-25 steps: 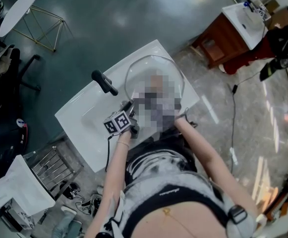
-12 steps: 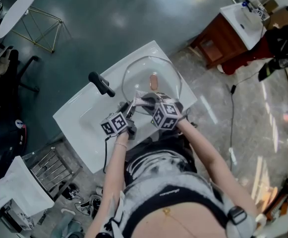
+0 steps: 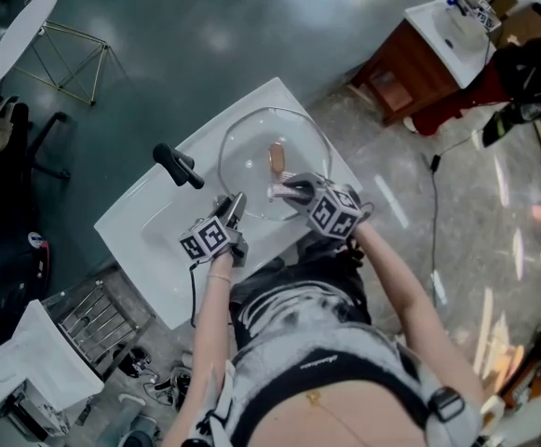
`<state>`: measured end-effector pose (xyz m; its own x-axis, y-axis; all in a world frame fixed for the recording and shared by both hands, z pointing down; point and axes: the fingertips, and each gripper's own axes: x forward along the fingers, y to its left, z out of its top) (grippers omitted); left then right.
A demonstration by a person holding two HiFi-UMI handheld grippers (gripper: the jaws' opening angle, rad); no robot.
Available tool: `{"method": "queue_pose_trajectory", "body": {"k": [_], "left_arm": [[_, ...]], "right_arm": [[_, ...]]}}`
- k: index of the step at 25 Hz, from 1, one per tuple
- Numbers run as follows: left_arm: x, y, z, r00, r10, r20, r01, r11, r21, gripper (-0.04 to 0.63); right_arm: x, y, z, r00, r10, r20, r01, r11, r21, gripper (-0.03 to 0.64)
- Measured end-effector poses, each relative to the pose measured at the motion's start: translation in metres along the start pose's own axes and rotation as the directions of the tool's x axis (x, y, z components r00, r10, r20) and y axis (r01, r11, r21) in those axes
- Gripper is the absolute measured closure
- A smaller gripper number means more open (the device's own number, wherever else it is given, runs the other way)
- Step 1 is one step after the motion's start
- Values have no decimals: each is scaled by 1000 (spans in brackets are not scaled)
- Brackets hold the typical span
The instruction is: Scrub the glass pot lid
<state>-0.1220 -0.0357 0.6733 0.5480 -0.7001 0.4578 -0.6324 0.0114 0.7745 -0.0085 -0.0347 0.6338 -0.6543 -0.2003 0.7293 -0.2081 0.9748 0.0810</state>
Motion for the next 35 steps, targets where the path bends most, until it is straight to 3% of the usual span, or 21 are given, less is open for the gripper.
{"method": "queue_pose_trajectory", "body": {"k": [6,10,15,18,21,24,27,35], "left_arm": [[-1,0,0,1000,13,12,-12,1000,-4,433],[-1,1,-1,1000,23,20,-23,1000,0,433],[-3,1,-3,997,78,14,-79,993,92,414],[-12,-2,-1,989,149,21,-150,962,227,408],[-26,-18,11,984,160,81,-178,925,335,408],[-39,-48,21,987,110,118,-151,887,436,419],[-51,-80,30,989,42,141,-109,851,513,470],[-83,-118,35,980,-62,189,-73,772,632,580]], "right_arm": [[-23,-36,-33,998,-62,1,62,993,100,515],[-27,-43,-37,998,-62,21,58,990,132,515],[-32,-45,-31,992,-104,67,92,983,156,517],[-43,-49,-22,988,-113,108,91,977,195,522],[-56,-51,-6,980,-141,143,117,980,160,526],[-72,-53,20,960,-174,220,144,978,148,528],[-85,-43,43,959,-173,224,142,978,151,529],[-91,1,100,916,-254,310,192,957,216,529]]}}
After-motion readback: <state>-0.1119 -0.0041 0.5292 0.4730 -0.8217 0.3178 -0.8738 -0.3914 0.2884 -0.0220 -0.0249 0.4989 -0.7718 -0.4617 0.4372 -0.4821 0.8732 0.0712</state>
